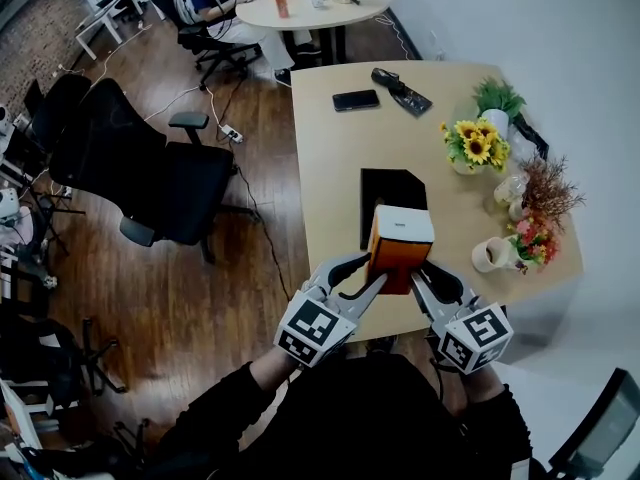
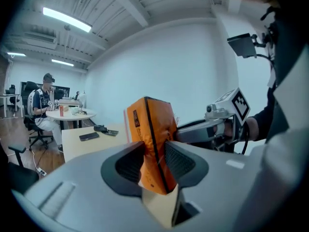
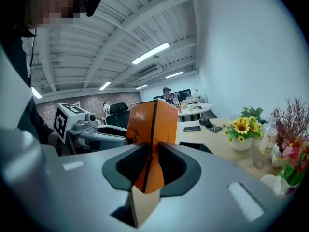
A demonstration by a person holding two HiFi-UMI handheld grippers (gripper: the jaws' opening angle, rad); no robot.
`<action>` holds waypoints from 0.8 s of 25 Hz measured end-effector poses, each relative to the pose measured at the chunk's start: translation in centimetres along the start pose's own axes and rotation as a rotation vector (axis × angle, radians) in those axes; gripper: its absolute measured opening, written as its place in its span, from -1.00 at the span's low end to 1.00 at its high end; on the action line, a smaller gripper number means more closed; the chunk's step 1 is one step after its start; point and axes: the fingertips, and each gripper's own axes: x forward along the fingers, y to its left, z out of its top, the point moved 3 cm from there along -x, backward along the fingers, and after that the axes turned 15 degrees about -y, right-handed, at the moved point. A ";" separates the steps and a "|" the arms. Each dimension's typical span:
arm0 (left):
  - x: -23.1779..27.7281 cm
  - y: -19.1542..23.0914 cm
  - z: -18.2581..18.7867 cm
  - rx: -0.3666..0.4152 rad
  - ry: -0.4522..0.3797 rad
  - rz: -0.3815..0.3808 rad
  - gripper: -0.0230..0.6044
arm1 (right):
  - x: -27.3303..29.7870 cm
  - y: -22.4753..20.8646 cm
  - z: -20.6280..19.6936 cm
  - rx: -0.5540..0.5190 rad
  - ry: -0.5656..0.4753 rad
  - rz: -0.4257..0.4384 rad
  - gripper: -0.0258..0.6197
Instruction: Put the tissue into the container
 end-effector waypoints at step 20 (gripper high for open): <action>3.7 5.4 1.6 0.007 -0.034 -0.011 -0.56 | 5.1 -3.2 2.2 -0.063 -0.006 -0.058 -0.68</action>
